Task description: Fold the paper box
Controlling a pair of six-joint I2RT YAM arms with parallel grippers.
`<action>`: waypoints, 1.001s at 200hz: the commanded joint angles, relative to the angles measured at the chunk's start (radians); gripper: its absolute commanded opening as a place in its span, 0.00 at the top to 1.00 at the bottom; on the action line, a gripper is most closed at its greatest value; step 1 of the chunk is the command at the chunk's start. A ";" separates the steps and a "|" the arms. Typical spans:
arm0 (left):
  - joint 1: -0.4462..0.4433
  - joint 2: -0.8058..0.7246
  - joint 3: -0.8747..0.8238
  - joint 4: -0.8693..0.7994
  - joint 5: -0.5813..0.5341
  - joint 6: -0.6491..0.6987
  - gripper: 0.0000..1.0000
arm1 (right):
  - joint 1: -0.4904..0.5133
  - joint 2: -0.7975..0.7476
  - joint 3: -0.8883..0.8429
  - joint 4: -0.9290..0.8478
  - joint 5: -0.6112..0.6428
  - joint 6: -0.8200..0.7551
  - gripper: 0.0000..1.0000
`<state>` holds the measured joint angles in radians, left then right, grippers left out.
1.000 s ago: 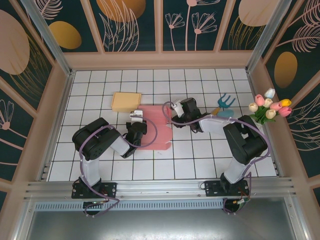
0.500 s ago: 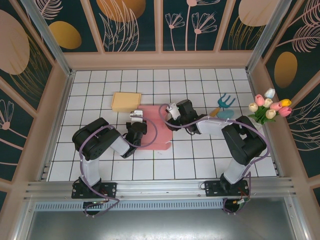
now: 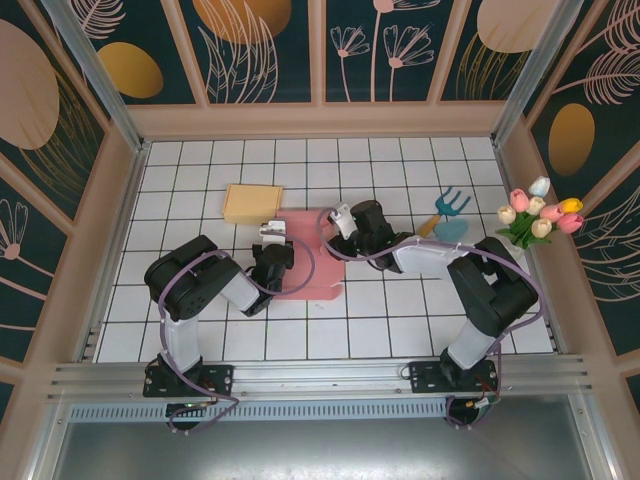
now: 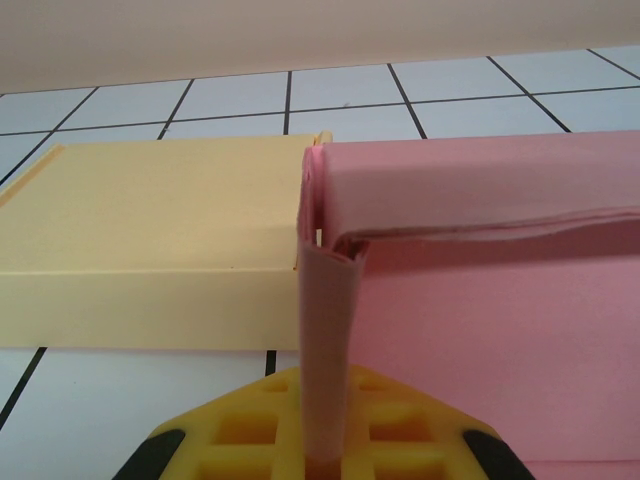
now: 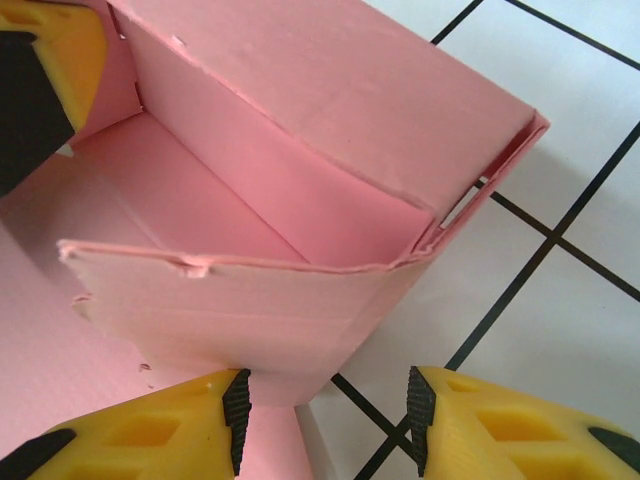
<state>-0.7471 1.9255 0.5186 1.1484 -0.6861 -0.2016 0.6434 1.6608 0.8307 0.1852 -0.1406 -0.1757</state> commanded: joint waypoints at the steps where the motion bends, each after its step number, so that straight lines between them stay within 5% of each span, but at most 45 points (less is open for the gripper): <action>1: -0.004 0.023 0.006 -0.015 0.017 0.028 1.00 | 0.008 0.010 0.017 0.059 0.033 0.024 0.51; 200: -0.005 0.022 0.007 -0.021 0.025 0.034 1.00 | 0.081 0.144 -0.021 0.390 0.472 0.174 0.65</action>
<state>-0.7441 1.9255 0.5278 1.1496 -0.6914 -0.2016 0.7277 1.7927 0.8158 0.4759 0.2146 -0.0444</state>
